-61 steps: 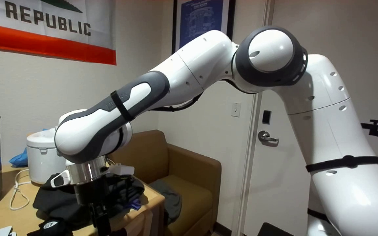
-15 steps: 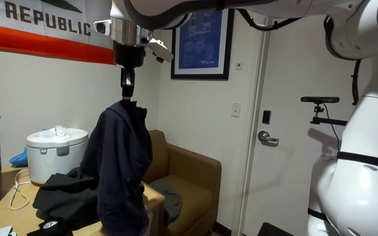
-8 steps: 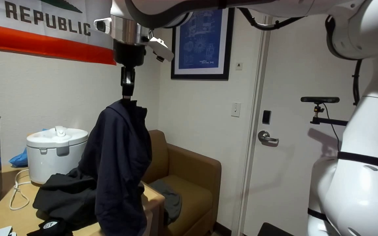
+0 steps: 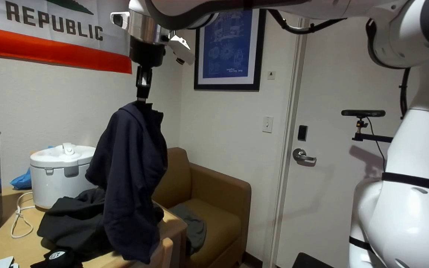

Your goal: Remove the clothing from the backrest of the chair and place them on the table

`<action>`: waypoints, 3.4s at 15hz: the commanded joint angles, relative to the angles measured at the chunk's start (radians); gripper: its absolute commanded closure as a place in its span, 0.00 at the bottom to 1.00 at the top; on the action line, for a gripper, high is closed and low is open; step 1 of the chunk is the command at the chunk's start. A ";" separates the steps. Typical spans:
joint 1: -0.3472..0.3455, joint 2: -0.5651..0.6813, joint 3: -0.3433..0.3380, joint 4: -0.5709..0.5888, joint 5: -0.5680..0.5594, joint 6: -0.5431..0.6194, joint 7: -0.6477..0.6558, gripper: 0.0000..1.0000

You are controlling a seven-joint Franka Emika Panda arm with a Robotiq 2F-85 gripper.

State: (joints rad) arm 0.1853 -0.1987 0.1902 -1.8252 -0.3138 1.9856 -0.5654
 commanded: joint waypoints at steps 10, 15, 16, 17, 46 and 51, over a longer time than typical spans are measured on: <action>-0.015 0.228 -0.021 0.438 -0.163 -0.022 -0.059 0.98; -0.001 0.297 -0.021 0.563 -0.230 0.001 -0.078 0.98; -0.008 0.261 -0.026 0.496 -0.200 0.008 -0.050 0.93; -0.006 0.271 -0.026 0.511 -0.207 0.008 -0.056 0.93; -0.028 0.555 -0.032 0.602 -0.188 0.174 -0.032 0.98; -0.040 0.560 -0.024 0.566 -0.114 0.167 -0.051 0.98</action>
State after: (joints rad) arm 0.1633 0.3795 0.1520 -1.2288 -0.4729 2.1460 -0.5972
